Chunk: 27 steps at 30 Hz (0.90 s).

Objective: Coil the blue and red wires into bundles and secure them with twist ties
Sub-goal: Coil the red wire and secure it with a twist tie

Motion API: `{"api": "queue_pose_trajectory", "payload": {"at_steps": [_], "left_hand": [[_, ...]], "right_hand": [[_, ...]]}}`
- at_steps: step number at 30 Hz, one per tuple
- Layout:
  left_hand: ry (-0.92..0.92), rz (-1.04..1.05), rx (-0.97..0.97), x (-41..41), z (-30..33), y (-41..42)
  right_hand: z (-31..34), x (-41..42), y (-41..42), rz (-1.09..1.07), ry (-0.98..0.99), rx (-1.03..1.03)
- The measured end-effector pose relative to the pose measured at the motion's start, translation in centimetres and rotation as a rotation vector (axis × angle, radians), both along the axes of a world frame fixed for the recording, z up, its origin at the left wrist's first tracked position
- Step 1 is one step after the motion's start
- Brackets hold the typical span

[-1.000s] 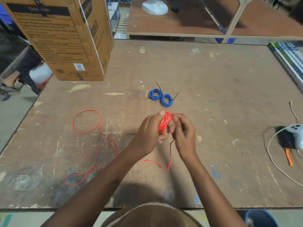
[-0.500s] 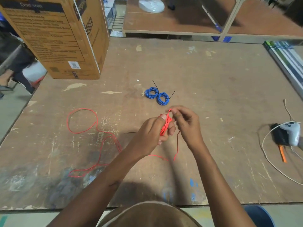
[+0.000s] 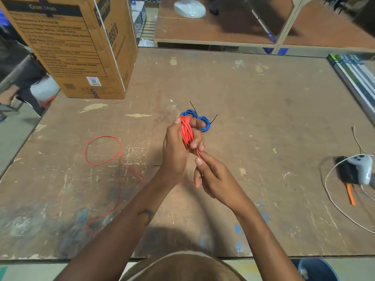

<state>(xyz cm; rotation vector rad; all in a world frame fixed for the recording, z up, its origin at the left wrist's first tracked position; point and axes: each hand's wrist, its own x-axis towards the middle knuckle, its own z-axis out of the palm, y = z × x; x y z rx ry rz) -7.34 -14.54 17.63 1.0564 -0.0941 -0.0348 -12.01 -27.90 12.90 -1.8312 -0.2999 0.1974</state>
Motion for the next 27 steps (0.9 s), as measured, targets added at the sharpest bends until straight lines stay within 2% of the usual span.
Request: {"api": "queue_pose_trajectory", "payload": {"at_steps": [3,8,14,17,20,23,27], "left_hand": [[0.045,-0.049,-0.127,0.3,0.4,0.3],[0.118,-0.150,-0.196,-0.5,1.2,0.7],[0.128,-0.198,-0.248,-0.8,0.4,0.7],[0.137,-0.110,-0.179,-0.7,0.0,0.5],[0.134,0.071,-0.137,0.4,-1.2,0.5],[0.083,0.250,0.068,2.3,-3.1,1.2],[-0.188,0.324,0.707,3.2,-6.9,3.6]], "right_hand": [[0.5,0.2,-1.1,-0.038,-0.065,-0.124],[-0.6,0.5,-2.8,-0.201,-0.132,-0.150],[-0.6,-0.6,-1.8,-0.032,-0.099,-0.391],[0.7,-1.5,-1.6,0.006,-0.087,-0.413],[2.3,-2.6,-1.6,0.085,-0.016,-0.374],[3.0,-3.9,-0.8,0.112,0.037,-0.199],[3.9,-3.4,-0.6,-0.065,0.054,0.076]]}}
